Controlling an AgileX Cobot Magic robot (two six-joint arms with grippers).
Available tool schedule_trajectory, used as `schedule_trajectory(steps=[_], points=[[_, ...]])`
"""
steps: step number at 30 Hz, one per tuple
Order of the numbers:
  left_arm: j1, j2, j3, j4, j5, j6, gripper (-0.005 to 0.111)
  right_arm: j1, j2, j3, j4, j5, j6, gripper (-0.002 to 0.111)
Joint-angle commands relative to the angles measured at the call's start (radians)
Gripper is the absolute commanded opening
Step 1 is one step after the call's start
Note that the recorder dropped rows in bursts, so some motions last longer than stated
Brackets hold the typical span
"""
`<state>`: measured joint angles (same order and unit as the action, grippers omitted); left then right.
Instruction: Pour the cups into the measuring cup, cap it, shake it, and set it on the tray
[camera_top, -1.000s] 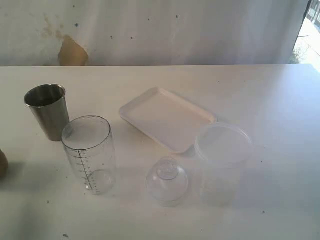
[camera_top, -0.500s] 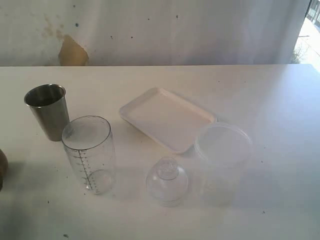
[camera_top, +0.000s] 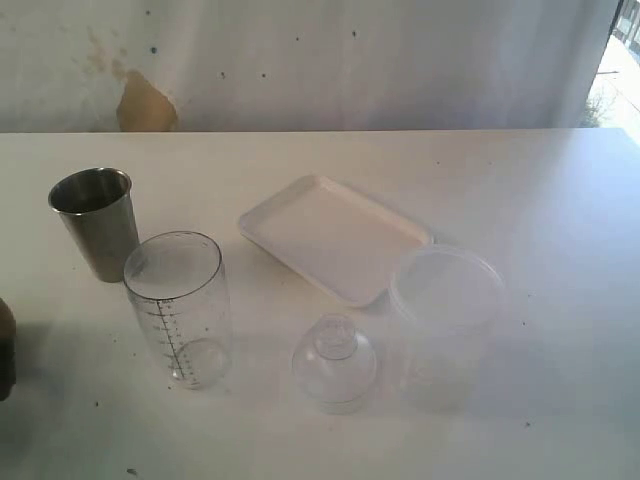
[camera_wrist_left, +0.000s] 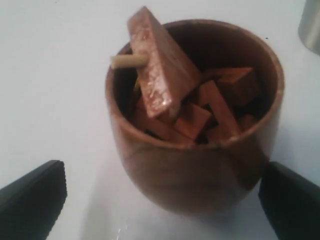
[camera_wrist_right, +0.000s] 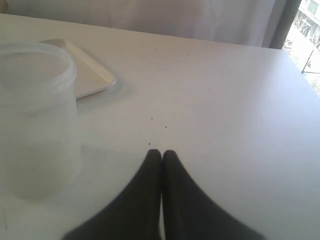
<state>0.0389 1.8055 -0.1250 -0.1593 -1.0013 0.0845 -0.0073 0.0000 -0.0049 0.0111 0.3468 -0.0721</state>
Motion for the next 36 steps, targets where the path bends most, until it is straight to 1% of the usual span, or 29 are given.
schedule_trajectory(steps=[1, 9, 19, 23, 30, 31, 33, 36], points=[[-0.002, 0.043, -0.043, -0.024, -0.027, -0.003, 0.105, -0.003, 0.0, 0.005, -0.004, -0.003, -0.002, 0.0], [-0.002, 0.107, -0.096, -0.026, -0.016, -0.036, 0.105, -0.003, 0.0, 0.005, -0.004, -0.003, -0.002, 0.0], [-0.002, 0.11, -0.096, -0.078, -0.105, -0.038, 0.105, -0.003, 0.0, 0.005, -0.004, -0.003, -0.002, 0.0], [-0.002, 0.11, -0.098, -0.078, -0.108, -0.078, 0.105, -0.003, 0.0, 0.005, -0.004, -0.003, -0.002, 0.0], [-0.002, 0.11, -0.098, -0.08, -0.106, -0.084, 0.104, -0.003, 0.0, 0.005, -0.004, -0.003, -0.002, 0.0], [-0.002, 0.11, -0.098, -0.08, -0.108, -0.084, 0.101, -0.003, 0.0, 0.005, -0.004, -0.003, -0.002, 0.0], [-0.002, 0.11, -0.098, -0.08, -0.108, -0.084, 0.091, -0.003, 0.0, 0.005, -0.004, -0.003, -0.002, 0.0], [-0.002, 0.11, -0.098, -0.075, -0.106, -0.084, 0.062, -0.003, 0.0, 0.005, -0.004, -0.003, -0.002, 0.0]])
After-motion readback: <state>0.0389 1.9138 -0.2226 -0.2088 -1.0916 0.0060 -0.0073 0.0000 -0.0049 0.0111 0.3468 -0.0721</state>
